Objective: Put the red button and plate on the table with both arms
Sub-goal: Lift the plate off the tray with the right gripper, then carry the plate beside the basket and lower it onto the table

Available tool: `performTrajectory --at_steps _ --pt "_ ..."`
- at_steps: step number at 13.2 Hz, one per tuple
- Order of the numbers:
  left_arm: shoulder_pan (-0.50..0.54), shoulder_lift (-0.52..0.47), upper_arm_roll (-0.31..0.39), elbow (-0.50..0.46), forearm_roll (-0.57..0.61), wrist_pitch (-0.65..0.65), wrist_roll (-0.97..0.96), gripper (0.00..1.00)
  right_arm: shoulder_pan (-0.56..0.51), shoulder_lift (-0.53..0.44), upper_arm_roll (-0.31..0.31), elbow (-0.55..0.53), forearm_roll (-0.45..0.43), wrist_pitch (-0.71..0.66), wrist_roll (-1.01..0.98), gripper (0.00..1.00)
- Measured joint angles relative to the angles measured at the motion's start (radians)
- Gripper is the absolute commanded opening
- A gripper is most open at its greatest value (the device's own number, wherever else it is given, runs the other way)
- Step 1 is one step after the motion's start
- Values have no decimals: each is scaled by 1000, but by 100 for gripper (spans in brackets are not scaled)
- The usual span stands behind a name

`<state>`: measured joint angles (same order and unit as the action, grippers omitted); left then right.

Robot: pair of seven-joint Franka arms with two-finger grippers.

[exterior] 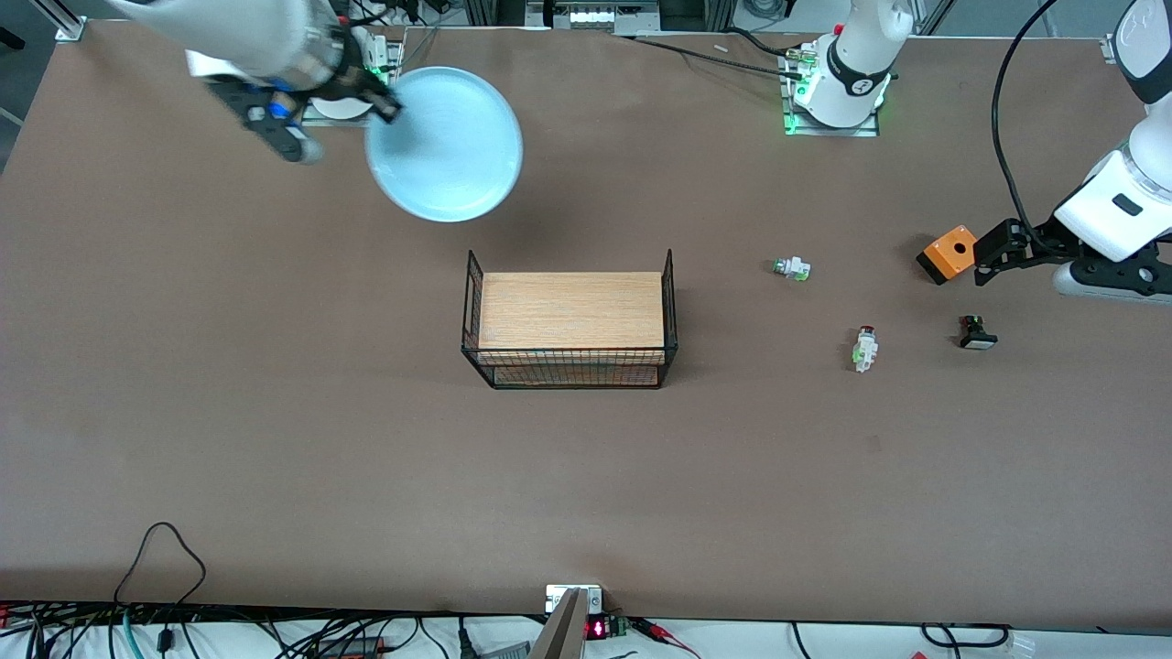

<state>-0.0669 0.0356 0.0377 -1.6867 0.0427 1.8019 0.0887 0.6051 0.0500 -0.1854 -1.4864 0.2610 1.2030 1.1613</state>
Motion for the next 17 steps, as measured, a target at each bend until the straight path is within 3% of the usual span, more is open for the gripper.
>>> performTrajectory --at_steps 4,8,17 --pt "0 0 0 0 0 0 0 100 -126 20 -20 -43 -125 38 -437 0" --pt "0 0 0 0 0 0 0 100 -234 66 -92 -81 -154 143 -822 0" --pt "-2 0 -6 0 0 0 0 100 -399 186 -97 -288 -178 583 -1298 0"
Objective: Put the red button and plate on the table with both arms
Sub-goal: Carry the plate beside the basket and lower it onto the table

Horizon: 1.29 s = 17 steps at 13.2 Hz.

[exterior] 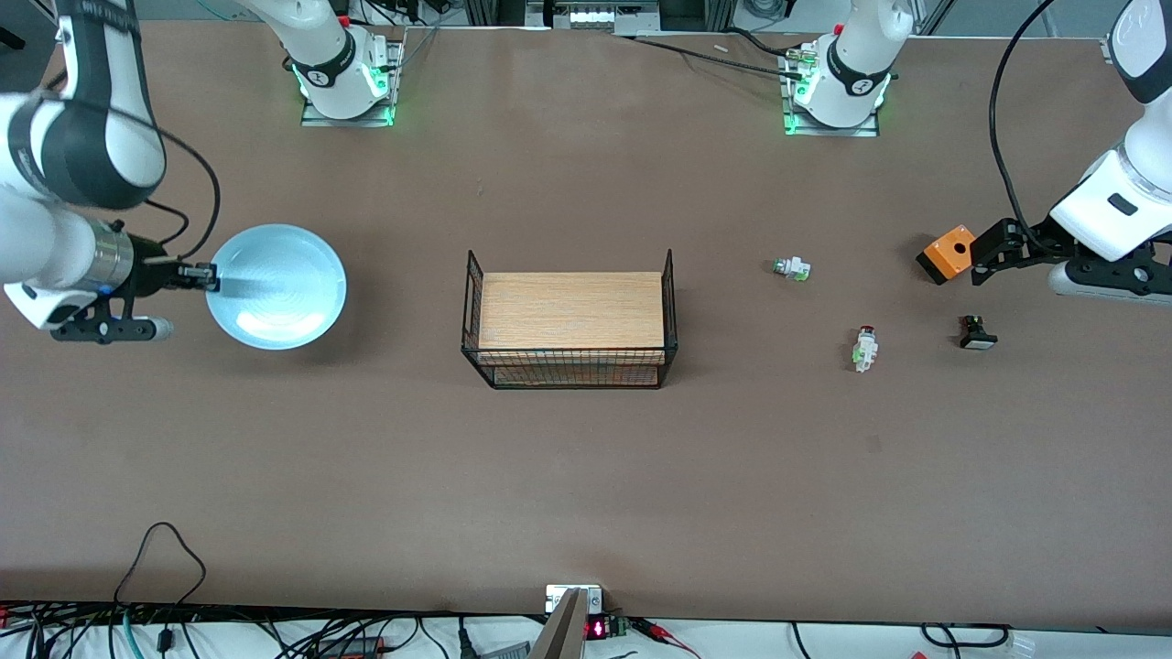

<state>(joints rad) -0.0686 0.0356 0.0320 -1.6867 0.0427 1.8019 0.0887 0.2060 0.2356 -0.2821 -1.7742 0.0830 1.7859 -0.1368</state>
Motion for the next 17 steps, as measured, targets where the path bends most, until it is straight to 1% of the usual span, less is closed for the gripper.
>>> performTrajectory --at_steps 2,4,8,12,15,17 --pt "0 0 0 0 0 0 0 100 -31 46 0 -25 1 77 -81 0" --pt "0 0 0 0 0 0 0 100 -43 91 0 -41 4 143 -115 0" --pt "0 0 0 0 0 0 0 100 -43 152 10 -68 45 246 -121 0" --pt "0 0 -1 0 0 0 0 100 -42 220 55 -79 65 372 -123 0" --pt "0 0 0 0 0 0 0 100 -43 265 63 -80 67 433 -124 0" --pt "0 0 -1 0 0 0 0 100 -45 294 64 -80 89 472 -143 0"
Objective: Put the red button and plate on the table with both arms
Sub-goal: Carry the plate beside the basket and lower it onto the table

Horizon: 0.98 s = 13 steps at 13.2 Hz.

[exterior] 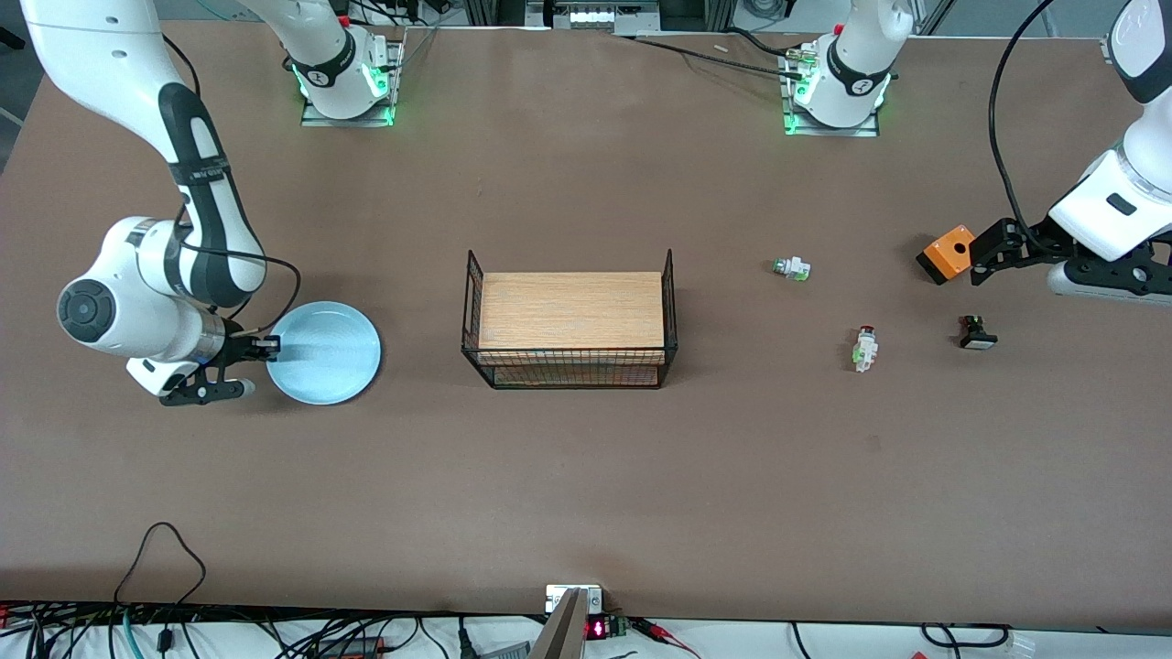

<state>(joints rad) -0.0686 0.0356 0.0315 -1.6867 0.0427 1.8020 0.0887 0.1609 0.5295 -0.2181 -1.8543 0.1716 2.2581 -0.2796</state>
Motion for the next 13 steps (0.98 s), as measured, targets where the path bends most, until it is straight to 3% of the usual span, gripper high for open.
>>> performTrajectory --at_steps 3,8,13 --pt "0 0 0 0 0 0 0 100 -11 35 1 0 56 39 -52 0" --pt "0 0 0 0 0 0 0 100 -24 65 9 0 68 90 -68 0" --pt "0 0 0 0 0 0 0 100 -25 71 15 0 69 103 -72 32"
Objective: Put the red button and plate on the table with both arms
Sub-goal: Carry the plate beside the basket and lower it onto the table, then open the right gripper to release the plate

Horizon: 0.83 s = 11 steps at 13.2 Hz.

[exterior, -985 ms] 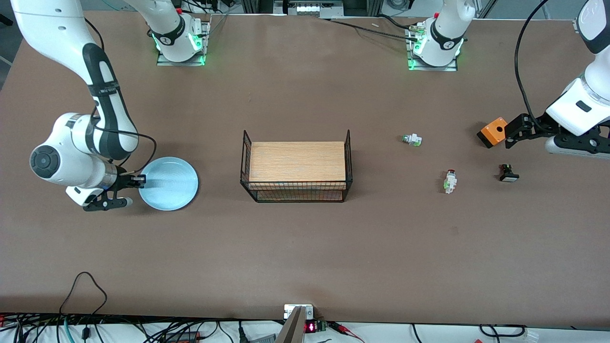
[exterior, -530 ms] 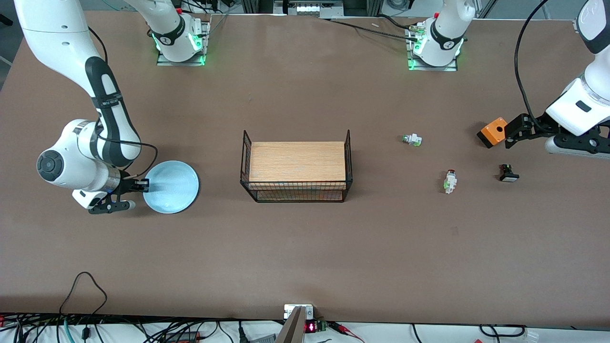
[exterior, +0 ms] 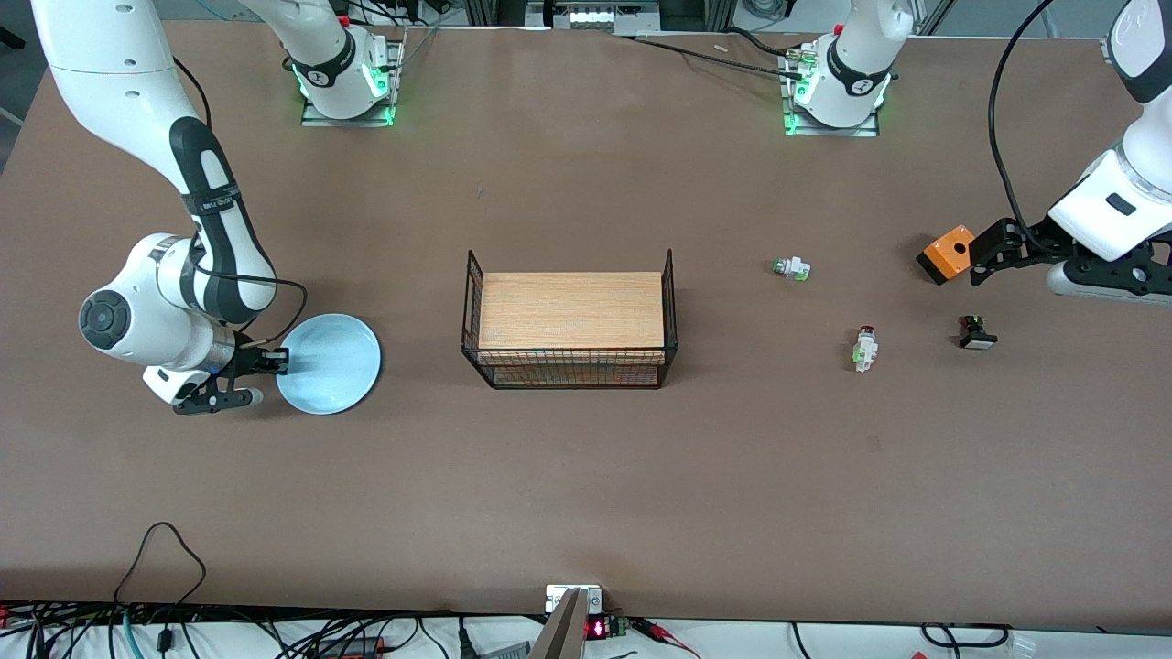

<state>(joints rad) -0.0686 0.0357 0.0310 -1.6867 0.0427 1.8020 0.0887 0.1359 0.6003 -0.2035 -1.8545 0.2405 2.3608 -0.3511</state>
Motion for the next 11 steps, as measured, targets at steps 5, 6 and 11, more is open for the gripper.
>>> performTrajectory --at_steps 5,6,11 --pt "0 0 0 0 0 0 0 100 1 7 10 0 0 11 0 100" --pt "-1 0 -1 0 0 0 0 100 1 7 12 0 0 17 0 100" --pt "-1 0 -1 0 0 0 0 100 2 2 23 2 8 20 0 100"
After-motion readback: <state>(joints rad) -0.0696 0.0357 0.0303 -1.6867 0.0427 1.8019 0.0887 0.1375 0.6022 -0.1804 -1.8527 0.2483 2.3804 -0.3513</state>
